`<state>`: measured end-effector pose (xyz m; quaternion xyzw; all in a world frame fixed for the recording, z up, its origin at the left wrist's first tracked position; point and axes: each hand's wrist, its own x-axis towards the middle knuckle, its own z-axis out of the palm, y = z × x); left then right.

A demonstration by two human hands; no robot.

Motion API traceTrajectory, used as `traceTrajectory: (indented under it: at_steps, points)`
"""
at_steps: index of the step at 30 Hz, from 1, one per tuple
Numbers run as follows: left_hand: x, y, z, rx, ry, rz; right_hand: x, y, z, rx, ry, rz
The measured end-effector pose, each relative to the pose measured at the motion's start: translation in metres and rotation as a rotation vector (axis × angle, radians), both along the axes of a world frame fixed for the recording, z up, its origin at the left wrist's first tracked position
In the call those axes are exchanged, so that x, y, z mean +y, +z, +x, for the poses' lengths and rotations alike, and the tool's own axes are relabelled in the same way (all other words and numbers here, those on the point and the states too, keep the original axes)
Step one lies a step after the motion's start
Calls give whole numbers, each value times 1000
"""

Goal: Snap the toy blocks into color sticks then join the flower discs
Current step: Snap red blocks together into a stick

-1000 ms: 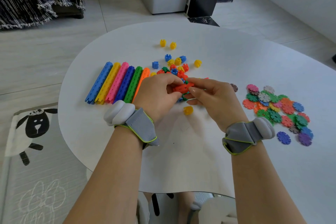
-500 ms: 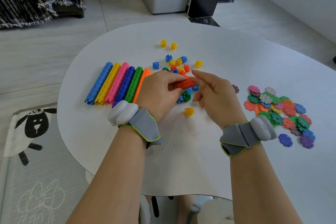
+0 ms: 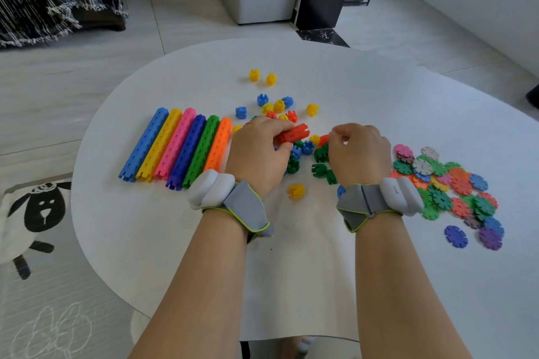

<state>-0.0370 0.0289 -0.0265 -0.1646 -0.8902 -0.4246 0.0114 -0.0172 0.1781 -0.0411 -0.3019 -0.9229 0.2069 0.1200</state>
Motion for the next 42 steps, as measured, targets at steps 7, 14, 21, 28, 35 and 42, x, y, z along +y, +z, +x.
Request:
traceTrajectory:
  at_steps: [7,14,21,28,35,42]
  points:
    - [4,0,-1,8,-11,-33,3,-6,-10,-88,31,-76]
    - [3,-1,0,4,-9,-23,-3,0,-4,34,76,-170]
    - [0,-1,0,6,-29,-34,-8,23,12,359,199,-808]
    - [-6,2,0,19,-35,4,-11,25,16,359,259,-977]
    - [-10,3,1,42,0,52,-20,28,15,363,269,-1041]
    - [-14,3,0,57,4,43,-21,31,15,313,293,-1044]
